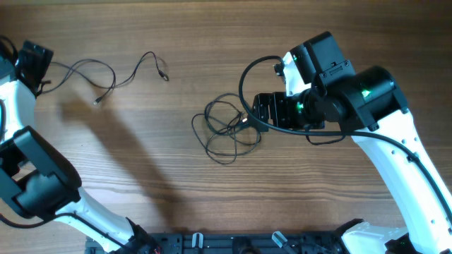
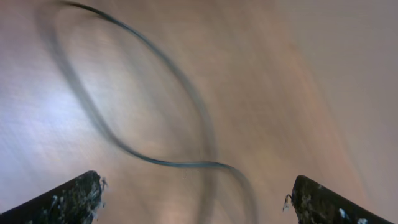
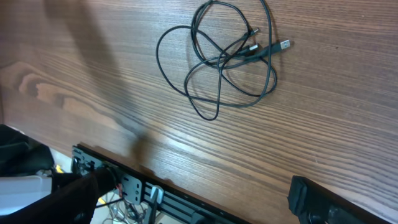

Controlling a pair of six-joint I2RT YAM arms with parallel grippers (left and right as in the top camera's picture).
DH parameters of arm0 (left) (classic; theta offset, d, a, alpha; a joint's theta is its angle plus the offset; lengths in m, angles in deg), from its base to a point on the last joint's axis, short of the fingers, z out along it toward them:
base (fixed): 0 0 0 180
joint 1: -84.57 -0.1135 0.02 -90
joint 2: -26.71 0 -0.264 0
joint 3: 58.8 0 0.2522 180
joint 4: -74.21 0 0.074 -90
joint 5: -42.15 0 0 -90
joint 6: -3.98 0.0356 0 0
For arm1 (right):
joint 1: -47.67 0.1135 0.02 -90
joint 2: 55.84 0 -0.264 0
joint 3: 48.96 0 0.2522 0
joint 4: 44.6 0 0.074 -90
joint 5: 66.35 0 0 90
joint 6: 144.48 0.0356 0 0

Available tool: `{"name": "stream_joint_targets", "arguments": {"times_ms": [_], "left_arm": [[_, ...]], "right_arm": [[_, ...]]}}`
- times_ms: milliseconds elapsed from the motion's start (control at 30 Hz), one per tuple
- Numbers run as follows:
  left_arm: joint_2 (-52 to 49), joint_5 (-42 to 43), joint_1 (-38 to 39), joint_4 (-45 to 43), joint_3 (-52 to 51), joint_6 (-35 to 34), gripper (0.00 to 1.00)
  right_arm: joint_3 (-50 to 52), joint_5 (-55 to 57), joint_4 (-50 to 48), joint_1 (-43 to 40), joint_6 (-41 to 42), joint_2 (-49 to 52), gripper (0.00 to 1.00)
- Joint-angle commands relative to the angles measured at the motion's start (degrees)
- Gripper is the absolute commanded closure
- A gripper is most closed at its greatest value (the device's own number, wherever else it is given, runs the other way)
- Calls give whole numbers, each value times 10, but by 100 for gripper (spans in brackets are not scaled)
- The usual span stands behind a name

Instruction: Untangle cables

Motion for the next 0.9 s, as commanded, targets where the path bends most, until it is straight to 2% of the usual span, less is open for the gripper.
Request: {"name": "stream_joint_targets", "arguments": {"times_ms": [0, 133, 267, 467, 700, 800, 867], "left_arm": [[-38, -91, -13, 2, 0, 95, 0], [-69, -90, -23, -27, 0, 95, 0], [-90, -90, -31, -45, 0, 94, 8], [-123, -89, -37, -60, 0, 92, 12], [-165, -32, -37, -123, 0, 92, 15], [-178, -32, -37, -159, 0, 92, 23], [-182, -32, -37, -181, 0, 92, 32]], "right_arm": [[-2, 11, -1, 0, -10, 7, 0], [-2, 10, 0, 0, -3, 7, 0], [-2, 9, 1, 0, -3, 7, 0], [-2, 9, 0, 0, -1, 7, 0], [-2, 9, -1, 0, 12, 8, 0], [-2, 10, -2, 0, 25, 7, 0], [-2, 9, -3, 0, 26, 7, 0]]}}
